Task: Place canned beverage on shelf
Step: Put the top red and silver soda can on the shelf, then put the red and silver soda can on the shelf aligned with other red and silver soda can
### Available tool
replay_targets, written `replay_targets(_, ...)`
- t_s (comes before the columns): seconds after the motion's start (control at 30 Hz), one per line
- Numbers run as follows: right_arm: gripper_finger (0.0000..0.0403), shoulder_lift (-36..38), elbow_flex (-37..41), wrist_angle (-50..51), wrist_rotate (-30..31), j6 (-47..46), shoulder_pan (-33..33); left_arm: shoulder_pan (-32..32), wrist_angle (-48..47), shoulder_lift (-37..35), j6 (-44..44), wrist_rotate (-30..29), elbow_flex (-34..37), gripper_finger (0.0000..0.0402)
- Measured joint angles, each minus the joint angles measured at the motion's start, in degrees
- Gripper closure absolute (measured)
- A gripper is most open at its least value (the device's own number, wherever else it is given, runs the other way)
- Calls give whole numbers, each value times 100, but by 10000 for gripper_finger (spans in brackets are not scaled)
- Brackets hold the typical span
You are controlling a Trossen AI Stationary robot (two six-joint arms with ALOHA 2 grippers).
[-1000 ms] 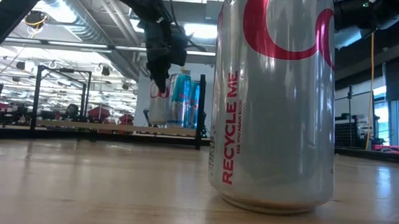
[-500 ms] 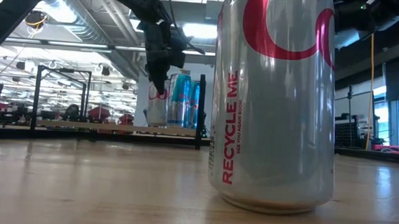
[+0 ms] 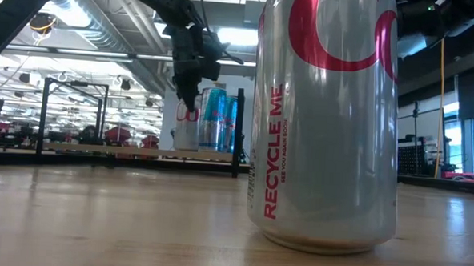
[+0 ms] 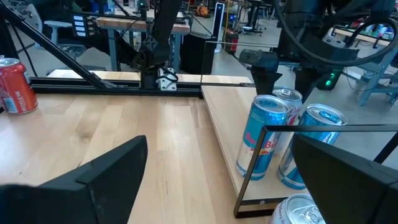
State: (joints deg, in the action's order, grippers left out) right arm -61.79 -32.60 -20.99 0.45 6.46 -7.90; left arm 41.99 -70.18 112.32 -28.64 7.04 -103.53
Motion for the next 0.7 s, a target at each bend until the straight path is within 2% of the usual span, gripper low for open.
replay_targets(0.1,17,1,0,3,0,2,0,-38,-345,-12,-20,-284,-139,28)
replay_targets(0.23,17,-1,0,2,0,4,0,-67,-555,-297,57,-244,-415,27)
replay_targets(0.33,17,1,0,-15,0,4,0,-132,-559,-670,441,-38,-607,27)
replay_targets(0.4,17,0,0,-15,0,3,-1,-193,-506,-988,737,459,-608,27)
replay_targets(0.53,17,1,0,-31,-2,-279,0,-416,-395,-1681,879,2503,-268,27)
replay_targets(0.57,17,1,0,-33,-2,-389,0,-534,-344,-1838,890,2814,-120,27)
replay_targets(0.63,17,1,0,-60,-2,-495,0,-878,-152,-2188,963,2933,353,28)
replay_targets(0.7,17,1,0,-85,-2,-488,0,-1345,553,-2582,1225,2728,1016,32)
